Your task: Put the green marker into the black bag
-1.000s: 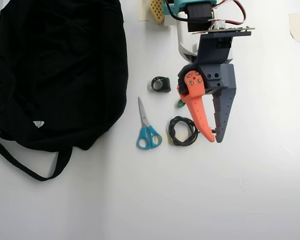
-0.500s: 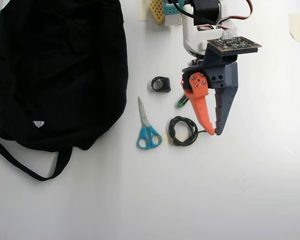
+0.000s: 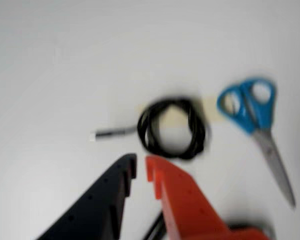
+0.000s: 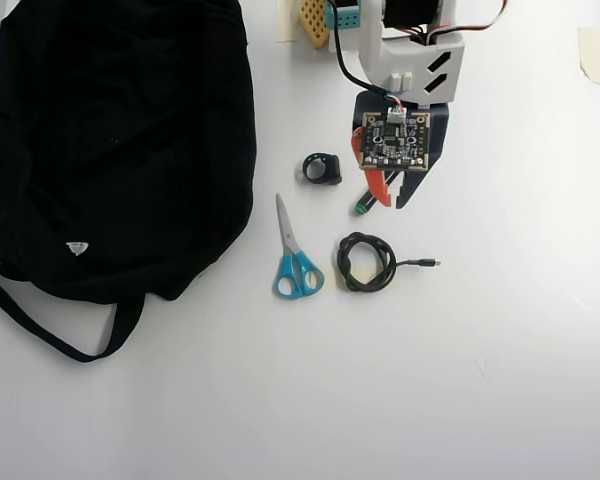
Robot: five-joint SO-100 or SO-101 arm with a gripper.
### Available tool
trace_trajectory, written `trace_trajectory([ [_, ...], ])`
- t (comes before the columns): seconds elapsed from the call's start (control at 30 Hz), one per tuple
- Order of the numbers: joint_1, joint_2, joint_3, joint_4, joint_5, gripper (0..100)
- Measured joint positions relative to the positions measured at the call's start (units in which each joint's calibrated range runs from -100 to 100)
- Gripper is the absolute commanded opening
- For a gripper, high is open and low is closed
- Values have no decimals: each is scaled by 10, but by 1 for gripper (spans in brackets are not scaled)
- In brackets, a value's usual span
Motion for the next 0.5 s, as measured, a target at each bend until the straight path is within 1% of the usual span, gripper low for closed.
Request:
trace_trajectory([
  [0.33,-18,0,-1,144,0,2],
  [0.5,-20,0,-2,198,0,2],
])
